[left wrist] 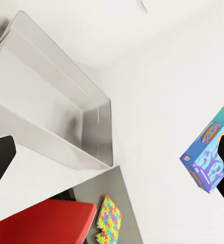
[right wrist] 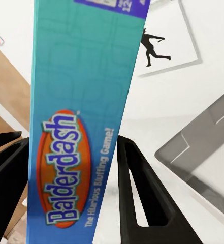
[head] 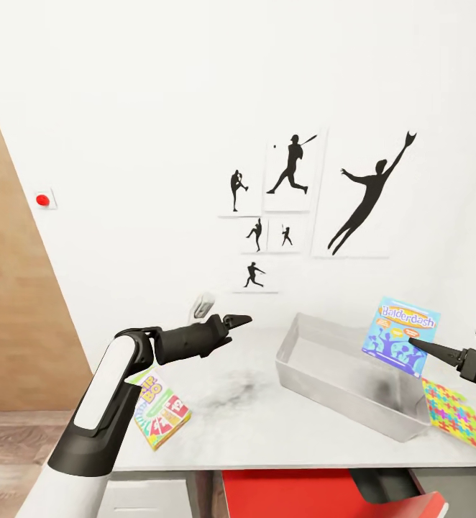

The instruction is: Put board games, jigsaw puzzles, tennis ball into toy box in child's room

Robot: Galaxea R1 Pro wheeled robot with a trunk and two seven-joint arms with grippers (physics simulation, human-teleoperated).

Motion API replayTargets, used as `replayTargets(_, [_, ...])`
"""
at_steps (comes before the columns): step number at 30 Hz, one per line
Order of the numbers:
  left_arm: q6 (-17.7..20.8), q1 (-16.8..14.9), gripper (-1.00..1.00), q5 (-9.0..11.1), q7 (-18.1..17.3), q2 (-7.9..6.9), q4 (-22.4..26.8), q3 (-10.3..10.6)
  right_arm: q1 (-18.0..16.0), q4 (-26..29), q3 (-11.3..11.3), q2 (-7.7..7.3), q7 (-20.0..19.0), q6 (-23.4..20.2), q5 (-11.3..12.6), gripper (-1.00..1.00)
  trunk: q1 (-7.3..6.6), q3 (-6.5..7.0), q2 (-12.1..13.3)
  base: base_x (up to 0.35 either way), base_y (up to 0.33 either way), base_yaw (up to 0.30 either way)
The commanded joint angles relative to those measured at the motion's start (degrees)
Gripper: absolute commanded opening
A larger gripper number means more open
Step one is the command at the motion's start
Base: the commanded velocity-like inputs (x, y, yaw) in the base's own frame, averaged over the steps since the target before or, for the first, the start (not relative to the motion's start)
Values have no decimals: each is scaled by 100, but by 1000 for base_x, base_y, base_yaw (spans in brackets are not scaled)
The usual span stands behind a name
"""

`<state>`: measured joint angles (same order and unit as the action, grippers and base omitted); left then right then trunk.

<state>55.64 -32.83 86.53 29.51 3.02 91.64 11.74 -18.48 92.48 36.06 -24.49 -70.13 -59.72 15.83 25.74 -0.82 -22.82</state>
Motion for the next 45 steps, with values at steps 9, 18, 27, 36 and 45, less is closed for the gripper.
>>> replayTargets(9, [9,-4,100,55,61,-2,3,-12,-6,-2,4,0,-27,-28,-1,-100,4,-7,-10,37,-44,-5])
replayTargets(18, [9,-4,100,56,63,-3,3,-14,-7,-2,7,10,-27,-28,1,-100,4,17,-10,6,-7,-101])
replayTargets(27, [9,-4,100,56,63,-3,3,-14,-7,-7,3,20,-23,-28,-6,-100,4,33,-10,1,-1,-70])
replayTargets(36, [9,-4,100,55,63,-3,3,-14,-11,-10,-4,46,9,-28,-26,-100,4,35,-10,0,0,-10])
replayTargets(45, [17,-4,100,63,-1,-39,8,-61,-61,-11,-72,30,64,-28,-51,-100,4,36,-10,0,0,-2])
